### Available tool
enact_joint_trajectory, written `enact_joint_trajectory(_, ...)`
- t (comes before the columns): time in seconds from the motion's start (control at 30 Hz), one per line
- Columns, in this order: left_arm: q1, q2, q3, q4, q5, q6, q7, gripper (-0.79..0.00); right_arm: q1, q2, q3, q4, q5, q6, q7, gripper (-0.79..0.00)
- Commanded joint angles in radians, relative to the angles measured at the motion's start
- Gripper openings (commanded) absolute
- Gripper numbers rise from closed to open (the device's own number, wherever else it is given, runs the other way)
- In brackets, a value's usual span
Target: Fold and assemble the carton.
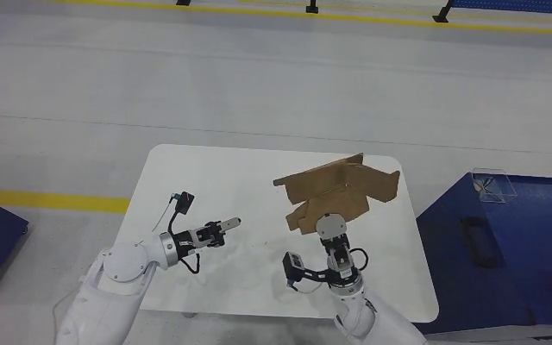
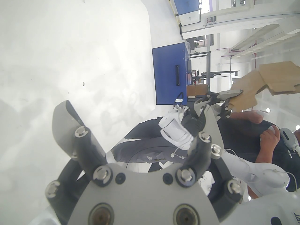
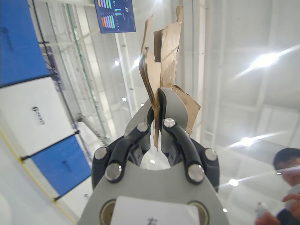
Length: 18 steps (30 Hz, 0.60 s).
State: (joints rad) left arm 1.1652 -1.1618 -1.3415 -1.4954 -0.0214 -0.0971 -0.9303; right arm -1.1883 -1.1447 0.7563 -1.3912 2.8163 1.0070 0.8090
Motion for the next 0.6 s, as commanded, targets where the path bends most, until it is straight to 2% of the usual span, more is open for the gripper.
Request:
enact_joint_trajectory(0.0, 0.000, 0.000, 0.000, 0.000, 0.000, 0.000, 0.000, 0.000, 0.013, -0.018, -0.031, 0.022, 0.040, 0.005, -0.011, -0.785)
enact_joint_trajectory(0.1, 0.000, 0.000, 0.000, 0.000, 0.000, 0.000, 0.000, 0.000, 0.028, -0.033, -0.014, 0.056, -0.009, 0.005, -0.001, -0.785)
enact_joint_trajectory(0.2, 0.000, 0.000, 0.000, 0.000, 0.000, 0.000, 0.000, 0.000, 0.032, -0.037, 0.098, 0.064, -0.259, -0.085, 0.090, -0.785)
enact_joint_trajectory(0.33, 0.000, 0.000, 0.000, 0.000, 0.000, 0.000, 0.000, 0.000, -0.006, -0.029, 0.245, 0.025, -0.729, -0.381, 0.385, -0.785)
enact_joint_trajectory(0.43, 0.000, 0.000, 0.000, 0.000, 0.000, 0.000, 0.000, 0.000, -0.007, -0.008, 0.352, 0.066, -0.998, -0.583, 0.581, -0.785)
enact_joint_trajectory(0.57, 0.000, 0.000, 0.000, 0.000, 0.000, 0.000, 0.000, 0.000, -0.026, 0.022, 0.521, 0.089, -1.208, -0.834, 0.724, -0.785)
